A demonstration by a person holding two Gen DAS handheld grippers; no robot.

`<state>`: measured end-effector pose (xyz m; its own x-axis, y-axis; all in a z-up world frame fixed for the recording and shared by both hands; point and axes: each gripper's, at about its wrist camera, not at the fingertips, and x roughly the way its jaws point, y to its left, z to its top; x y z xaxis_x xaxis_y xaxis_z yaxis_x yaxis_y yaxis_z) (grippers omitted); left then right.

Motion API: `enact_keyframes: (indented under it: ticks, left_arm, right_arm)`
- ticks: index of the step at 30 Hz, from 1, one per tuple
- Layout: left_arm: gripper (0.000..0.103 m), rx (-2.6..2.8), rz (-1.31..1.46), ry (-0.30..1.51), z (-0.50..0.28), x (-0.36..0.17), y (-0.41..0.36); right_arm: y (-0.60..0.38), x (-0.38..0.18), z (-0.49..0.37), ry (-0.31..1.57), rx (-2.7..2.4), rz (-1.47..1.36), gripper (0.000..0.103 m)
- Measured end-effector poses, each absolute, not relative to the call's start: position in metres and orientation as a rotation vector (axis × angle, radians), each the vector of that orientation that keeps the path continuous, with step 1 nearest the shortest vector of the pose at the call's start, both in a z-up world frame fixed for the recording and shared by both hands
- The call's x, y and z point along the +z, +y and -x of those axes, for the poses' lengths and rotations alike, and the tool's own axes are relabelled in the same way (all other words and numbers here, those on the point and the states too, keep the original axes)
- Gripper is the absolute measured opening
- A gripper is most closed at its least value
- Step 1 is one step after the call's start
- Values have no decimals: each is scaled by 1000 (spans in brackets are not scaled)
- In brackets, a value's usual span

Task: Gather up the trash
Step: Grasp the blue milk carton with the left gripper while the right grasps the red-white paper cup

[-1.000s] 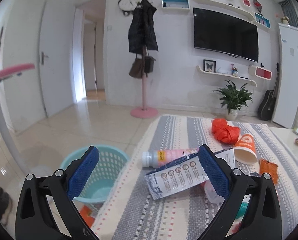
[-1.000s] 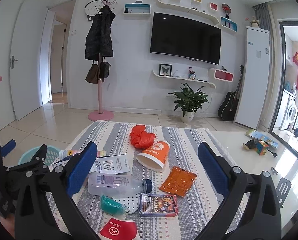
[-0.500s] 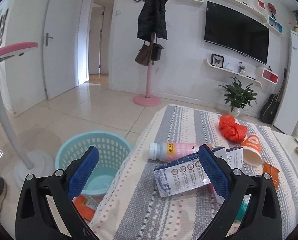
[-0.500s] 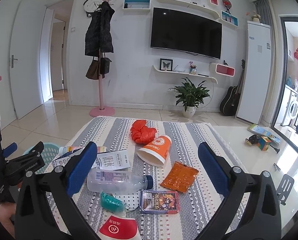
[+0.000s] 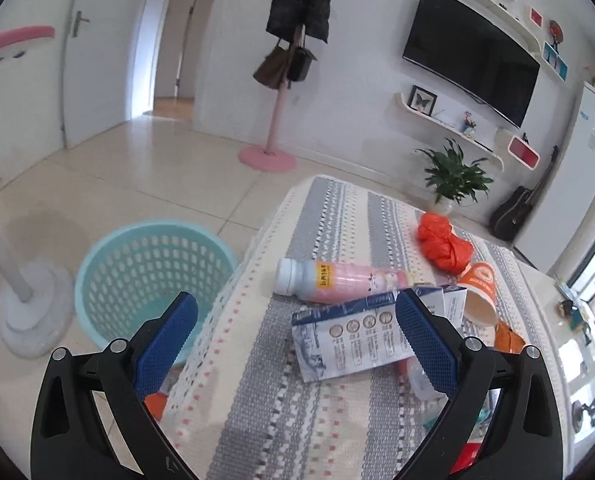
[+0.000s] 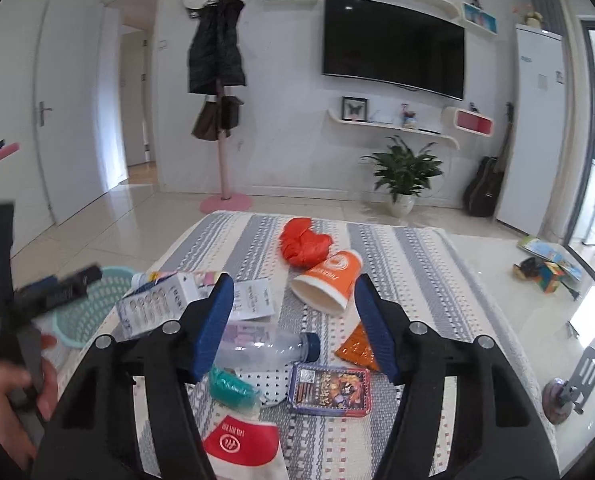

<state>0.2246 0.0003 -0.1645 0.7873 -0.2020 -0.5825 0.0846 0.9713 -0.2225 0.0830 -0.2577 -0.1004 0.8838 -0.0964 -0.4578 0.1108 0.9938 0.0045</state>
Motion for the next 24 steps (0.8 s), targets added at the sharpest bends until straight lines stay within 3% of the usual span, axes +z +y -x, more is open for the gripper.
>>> enact_keyframes:
  ticks: [2,4,10,17,20,22,24]
  left_arm:
    - [96,-247,102,665,-238,-160,-11]
    - [95,-341,51,658,-251,-159,-20]
    - [94,-467,-124,700,-280,-188,-47]
    - [92,-570,-108,807,-310,-221,-54]
    - [84,-638,-69,877,-312,-233,-51]
    - [73,-655,-68,905,-303,-239,-51]
    - [72,-634,-122,896,-290,-238,-55]
  right_arm:
    - [-254,-109,-78,495,-21,-13,63]
    - [-252,-125,-71,531,35,-3,83]
    - [-252,-180,-71,666,117,-20,84]
    - [-257,-213,-81,758,173,-99,84]
    - [-251,-227,-83,818,231,-79,84]
    - [-245,-235,-82,839,244,-58,84]
    - [-241,-237,-81,842,226,-37,84]
